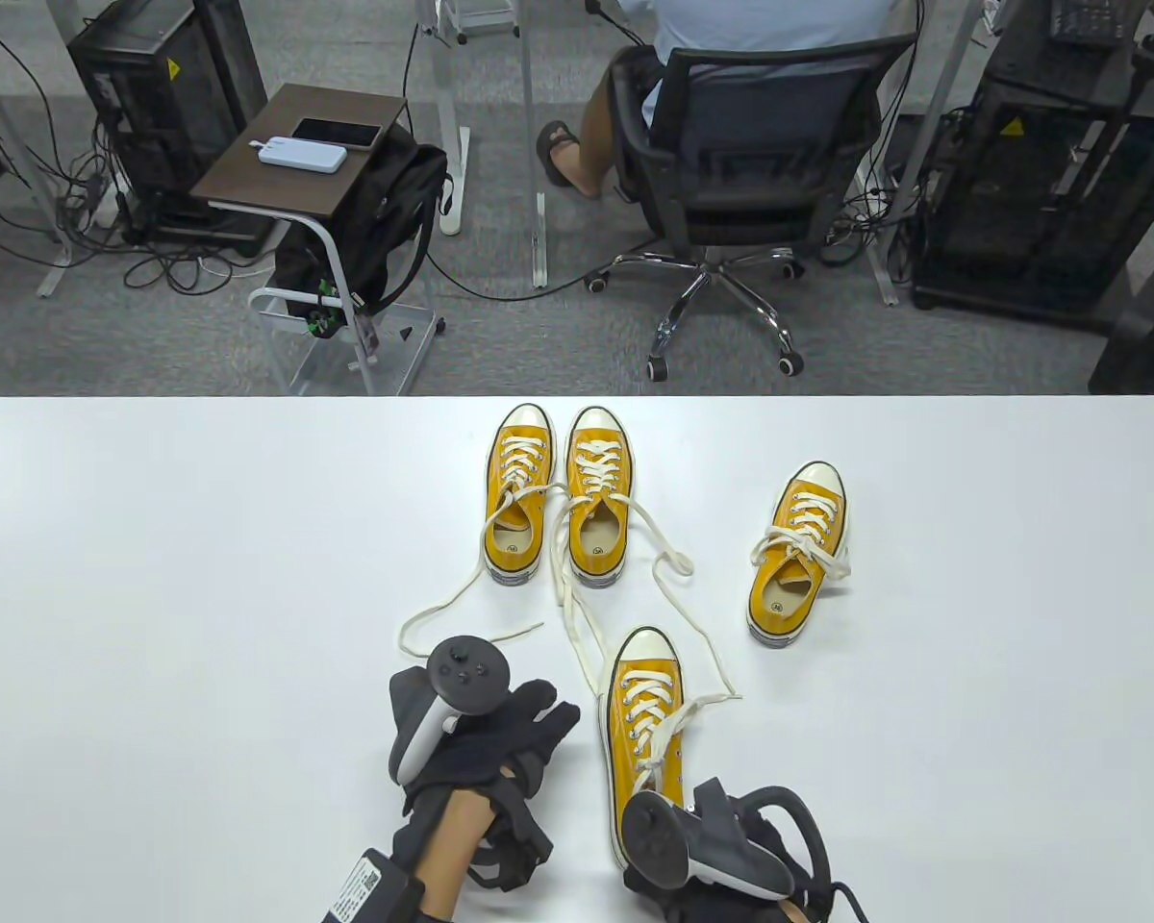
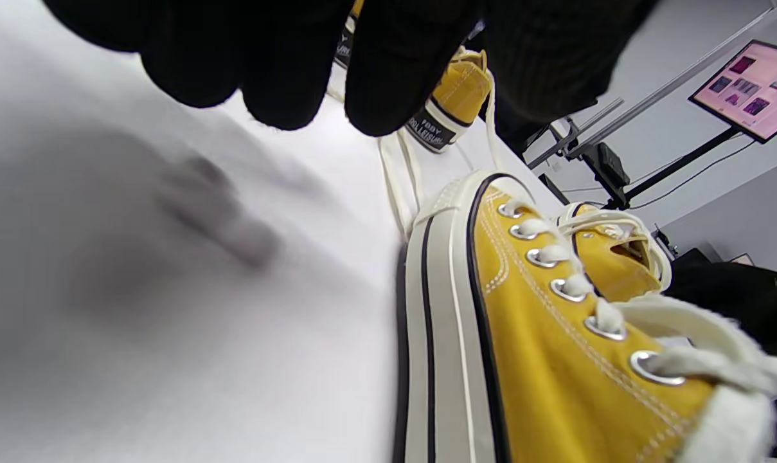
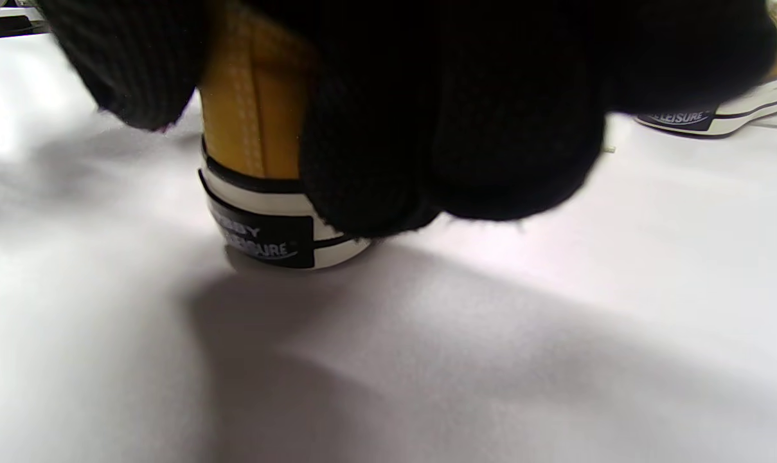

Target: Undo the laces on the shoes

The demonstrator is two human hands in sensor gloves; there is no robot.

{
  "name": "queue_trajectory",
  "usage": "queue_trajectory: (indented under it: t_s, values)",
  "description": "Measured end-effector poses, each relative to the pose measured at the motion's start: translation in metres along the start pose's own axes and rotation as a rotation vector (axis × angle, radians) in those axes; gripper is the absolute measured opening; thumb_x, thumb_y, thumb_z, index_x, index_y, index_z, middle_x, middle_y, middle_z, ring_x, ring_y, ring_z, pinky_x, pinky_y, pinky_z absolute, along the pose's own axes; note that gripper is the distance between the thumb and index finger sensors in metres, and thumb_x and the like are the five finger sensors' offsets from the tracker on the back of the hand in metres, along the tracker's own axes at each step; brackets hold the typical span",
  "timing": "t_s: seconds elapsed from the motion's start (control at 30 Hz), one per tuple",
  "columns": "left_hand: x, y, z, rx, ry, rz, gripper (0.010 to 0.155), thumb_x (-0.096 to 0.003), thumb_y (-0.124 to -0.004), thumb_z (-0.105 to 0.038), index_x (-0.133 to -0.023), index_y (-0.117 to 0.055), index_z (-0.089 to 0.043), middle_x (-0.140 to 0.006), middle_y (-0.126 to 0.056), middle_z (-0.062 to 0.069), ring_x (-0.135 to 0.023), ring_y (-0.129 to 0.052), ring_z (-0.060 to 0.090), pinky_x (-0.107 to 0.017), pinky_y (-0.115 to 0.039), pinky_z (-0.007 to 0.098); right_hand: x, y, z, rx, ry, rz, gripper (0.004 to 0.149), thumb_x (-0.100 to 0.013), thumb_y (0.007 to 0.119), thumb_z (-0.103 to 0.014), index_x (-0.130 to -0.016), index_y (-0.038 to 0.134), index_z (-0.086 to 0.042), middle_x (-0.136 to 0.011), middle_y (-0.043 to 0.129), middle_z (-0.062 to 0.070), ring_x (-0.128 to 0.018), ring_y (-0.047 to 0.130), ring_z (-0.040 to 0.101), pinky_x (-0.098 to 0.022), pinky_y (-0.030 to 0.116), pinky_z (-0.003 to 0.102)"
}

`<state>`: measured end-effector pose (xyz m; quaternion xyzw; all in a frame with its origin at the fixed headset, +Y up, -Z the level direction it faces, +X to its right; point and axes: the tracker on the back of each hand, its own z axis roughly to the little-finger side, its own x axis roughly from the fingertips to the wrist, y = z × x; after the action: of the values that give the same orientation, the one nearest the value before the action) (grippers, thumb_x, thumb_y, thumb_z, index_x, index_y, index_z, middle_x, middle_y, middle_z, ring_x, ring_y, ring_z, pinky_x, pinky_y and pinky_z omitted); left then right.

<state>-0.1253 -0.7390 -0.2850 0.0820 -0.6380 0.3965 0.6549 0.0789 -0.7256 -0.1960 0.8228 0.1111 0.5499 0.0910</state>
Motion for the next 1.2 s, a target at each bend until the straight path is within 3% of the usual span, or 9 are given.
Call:
queue_trajectory:
  t_s: [0.2, 0.33, 0.5, 0.6, 0.7, 0.87, 0.93, 1.07, 1.2]
  values:
    - [0.001, -0.004, -0.006, -0.033, -0.017, 0.018, 0.071, -0.0479, -0.066, -0.060, -0.109, -0.071, -0.023, -0.106, -0.071, 0.024, -0.090, -0.071, 0.053, -0.063, -0.065, 0.062, 0.009, -0.015, 0.008, -0.059, 0.012, 0.087, 0.055, -0.038, 0.080, -0.056, -0.081, 0.090, -0.022, -0.061, 0.104, 0.015, -0.040, 0.102, 0.035, -0.030, 0.084, 0.052]
    - [0.004, -0.007, -0.013, -0.052, -0.061, 0.010, 0.071, -0.0479, -0.068, -0.059, -0.109, -0.069, -0.024, -0.106, -0.072, 0.023, -0.090, -0.072, 0.053, -0.063, -0.065, 0.062, 0.021, -0.036, 0.020, -0.179, -0.011, 0.042, 0.053, -0.042, 0.079, -0.053, -0.082, 0.089, -0.019, -0.065, 0.102, 0.017, -0.043, 0.100, 0.038, -0.033, 0.082, 0.054]
    - [0.009, -0.013, -0.026, -0.067, -0.149, -0.007, 0.070, -0.0476, -0.073, -0.056, -0.113, -0.062, -0.032, -0.104, -0.076, 0.021, -0.088, -0.076, 0.050, -0.061, -0.069, 0.060, 0.021, -0.070, 0.051, -0.262, 0.048, 0.181, 0.042, -0.044, 0.083, -0.041, -0.079, 0.091, -0.018, -0.063, 0.102, 0.017, -0.043, 0.100, 0.039, -0.034, 0.081, 0.055]
    - [0.011, -0.021, -0.035, -0.082, -0.224, 0.014, 0.070, -0.0470, -0.076, -0.055, -0.113, -0.057, -0.040, -0.103, -0.077, 0.020, -0.087, -0.078, 0.049, -0.060, -0.070, 0.059, 0.003, -0.082, 0.074, -0.249, 0.133, 0.290, 0.042, -0.045, 0.085, -0.037, -0.082, 0.089, -0.019, -0.068, 0.100, 0.017, -0.047, 0.099, 0.039, -0.037, 0.080, 0.056]
    - [0.013, -0.028, -0.041, -0.121, -0.270, 0.045, 0.073, -0.0463, -0.076, -0.057, -0.113, -0.053, -0.042, -0.102, -0.078, 0.018, -0.086, -0.078, 0.048, -0.060, -0.070, 0.059, -0.024, -0.073, 0.090, -0.229, 0.162, 0.322, 0.056, -0.043, 0.086, -0.035, -0.095, 0.075, -0.018, -0.084, 0.089, 0.021, -0.059, 0.094, 0.041, -0.045, 0.077, 0.058]
    - [0.010, -0.043, -0.046, -0.203, -0.298, 0.137, 0.080, -0.0454, -0.078, -0.059, -0.114, -0.041, -0.044, -0.101, -0.078, 0.016, -0.085, -0.080, 0.046, -0.060, -0.071, 0.058, -0.050, -0.033, 0.099, -0.250, 0.048, 0.273, 0.064, -0.041, 0.089, -0.038, -0.100, 0.069, -0.023, -0.098, 0.075, 0.024, -0.073, 0.086, 0.043, -0.053, 0.071, 0.061]
    - [0.008, -0.047, -0.047, -0.212, -0.305, 0.151, 0.079, -0.0451, -0.078, -0.059, -0.114, -0.042, -0.045, -0.101, -0.076, 0.017, -0.084, -0.079, 0.045, -0.060, -0.070, 0.058, -0.054, -0.026, 0.098, -0.298, 0.035, 0.217, 0.061, -0.041, 0.089, -0.038, -0.098, 0.072, -0.024, -0.099, 0.075, 0.024, -0.075, 0.085, 0.044, -0.053, 0.071, 0.062]
    - [0.008, -0.048, -0.047, -0.214, -0.296, 0.153, 0.075, -0.0446, -0.080, -0.059, -0.113, -0.052, -0.046, -0.099, -0.077, 0.016, -0.083, -0.080, 0.045, -0.060, -0.071, 0.058, -0.060, -0.021, 0.098, -0.283, 0.020, 0.319, 0.039, -0.039, 0.089, -0.038, -0.076, 0.091, -0.025, -0.083, 0.091, 0.017, -0.062, 0.095, 0.039, -0.047, 0.077, 0.058]
    - [0.008, -0.050, -0.048, -0.242, -0.264, 0.195, 0.077, -0.0446, -0.081, -0.058, -0.113, -0.047, -0.047, -0.099, -0.077, 0.016, -0.083, -0.081, 0.045, -0.060, -0.072, 0.057, -0.055, -0.024, 0.102, -0.347, 0.017, 0.333, 0.039, -0.043, 0.084, -0.038, -0.078, 0.086, -0.022, -0.084, 0.090, 0.017, -0.061, 0.095, 0.039, -0.046, 0.077, 0.057]
